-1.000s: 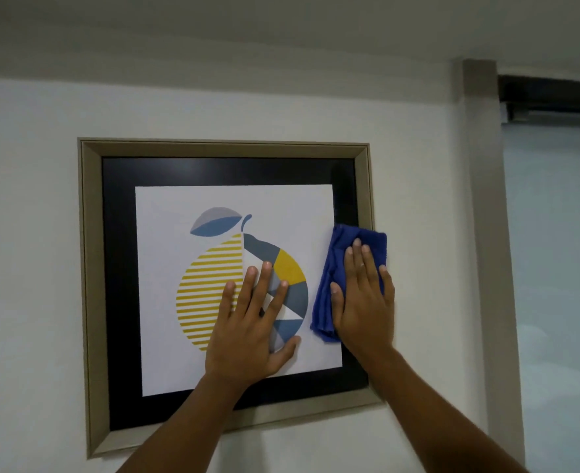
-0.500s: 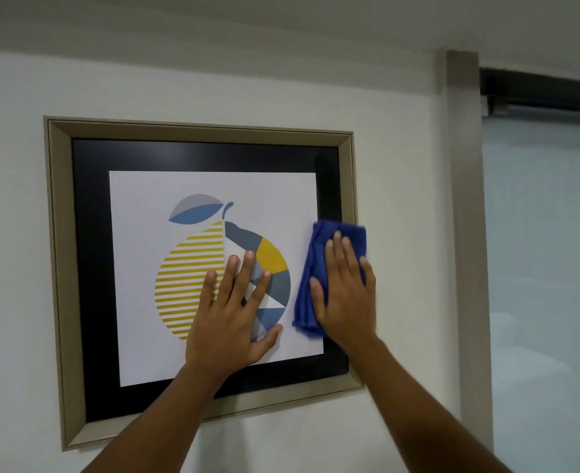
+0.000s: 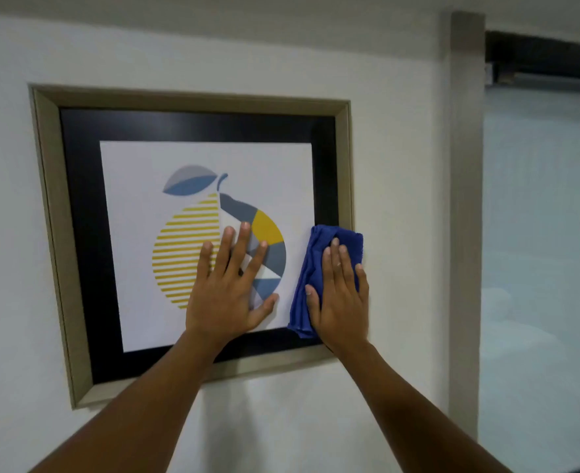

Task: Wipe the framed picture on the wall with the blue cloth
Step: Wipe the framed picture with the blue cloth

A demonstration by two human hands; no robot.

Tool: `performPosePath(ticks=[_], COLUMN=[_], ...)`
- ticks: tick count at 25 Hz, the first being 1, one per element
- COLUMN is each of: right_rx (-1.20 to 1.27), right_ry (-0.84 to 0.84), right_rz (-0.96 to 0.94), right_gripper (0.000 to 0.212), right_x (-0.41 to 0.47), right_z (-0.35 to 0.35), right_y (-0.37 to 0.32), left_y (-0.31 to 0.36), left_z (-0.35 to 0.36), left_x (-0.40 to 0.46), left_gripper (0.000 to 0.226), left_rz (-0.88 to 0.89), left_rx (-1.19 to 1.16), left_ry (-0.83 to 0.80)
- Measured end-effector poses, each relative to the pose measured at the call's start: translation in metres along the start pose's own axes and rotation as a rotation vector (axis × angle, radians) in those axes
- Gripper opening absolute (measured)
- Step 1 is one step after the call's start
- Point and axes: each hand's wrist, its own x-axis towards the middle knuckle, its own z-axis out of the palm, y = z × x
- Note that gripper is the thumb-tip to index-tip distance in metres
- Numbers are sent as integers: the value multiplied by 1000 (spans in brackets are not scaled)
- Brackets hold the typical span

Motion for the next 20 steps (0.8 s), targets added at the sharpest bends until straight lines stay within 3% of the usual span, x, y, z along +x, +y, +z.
performPosePath(ticks=[6,10,17,20], right_rx=[-132,-54,115,105], right_ry=[-42,-82,-70,-271], right_rz=[-112,-134,137,284], right_gripper=[54,50,49,53], right_x=[-27,-39,-155,-263], right_z=[-13,-29,-70,-105], right_y=[13,24,106,160], left_y=[29,67,212,302], left_z=[-12,-20,-13,-13], left_x=[-20,-36,-91,-144], left_gripper=[89,89,84,85], left_rz=[-71,-69,137,242], left_rx=[-91,-243,-509,-622], left_ry=[-176,-230,-379,-549])
